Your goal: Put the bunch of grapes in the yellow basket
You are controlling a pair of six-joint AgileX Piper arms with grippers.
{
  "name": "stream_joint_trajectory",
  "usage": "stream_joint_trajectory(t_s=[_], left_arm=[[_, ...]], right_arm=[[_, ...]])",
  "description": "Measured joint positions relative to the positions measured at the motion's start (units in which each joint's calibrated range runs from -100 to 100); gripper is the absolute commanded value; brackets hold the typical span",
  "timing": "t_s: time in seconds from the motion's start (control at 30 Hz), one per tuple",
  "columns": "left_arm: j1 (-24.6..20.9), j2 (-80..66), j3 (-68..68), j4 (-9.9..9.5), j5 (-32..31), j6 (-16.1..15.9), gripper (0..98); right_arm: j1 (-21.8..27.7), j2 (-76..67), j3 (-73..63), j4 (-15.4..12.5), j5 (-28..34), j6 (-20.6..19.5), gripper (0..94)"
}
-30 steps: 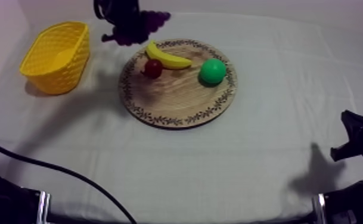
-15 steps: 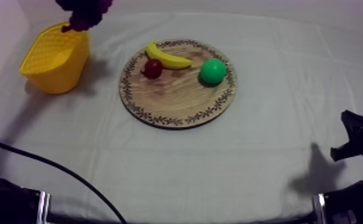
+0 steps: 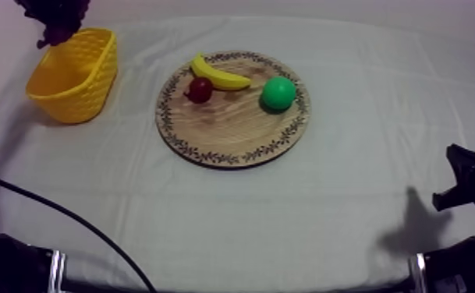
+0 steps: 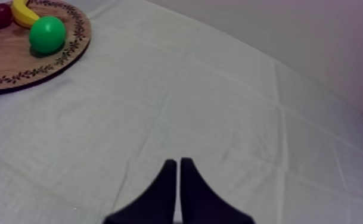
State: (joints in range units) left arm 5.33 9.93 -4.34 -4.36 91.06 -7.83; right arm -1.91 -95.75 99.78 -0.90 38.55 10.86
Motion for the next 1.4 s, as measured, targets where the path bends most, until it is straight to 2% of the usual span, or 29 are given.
stream_joint_trajectory(t_s=[0.13,0.3,0.7,0.97,1.2,1.4], left_arm=[[-1.0,0.7,-0.3,-0.88,0.1,1.0,46.7],[-1.9,2.1,-1.0,-0.94,0.5,1.7,46.9],[-2.4,8.7,-1.5,0.56,0.6,4.5,47.2],[-3.8,14.5,-0.2,1.19,-2.3,5.4,47.8],[-3.3,19.1,0.0,2.03,-3.7,6.0,54.5],[-2.3,21.1,-0.3,1.96,-3.6,7.2,71.2]], right_arm=[[0.0,0.0,0.0,0.0,0.0,0.0,0.3],[0.0,0.0,0.0,0.0,0.0,0.0,0.3],[0.0,0.0,0.0,0.0,0.0,0.0,0.3],[0.0,0.0,0.0,0.0,0.0,0.0,0.3],[0.0,0.0,0.0,0.0,0.0,0.0,0.3],[0.0,0.0,0.0,0.0,0.0,0.0,0.3]])
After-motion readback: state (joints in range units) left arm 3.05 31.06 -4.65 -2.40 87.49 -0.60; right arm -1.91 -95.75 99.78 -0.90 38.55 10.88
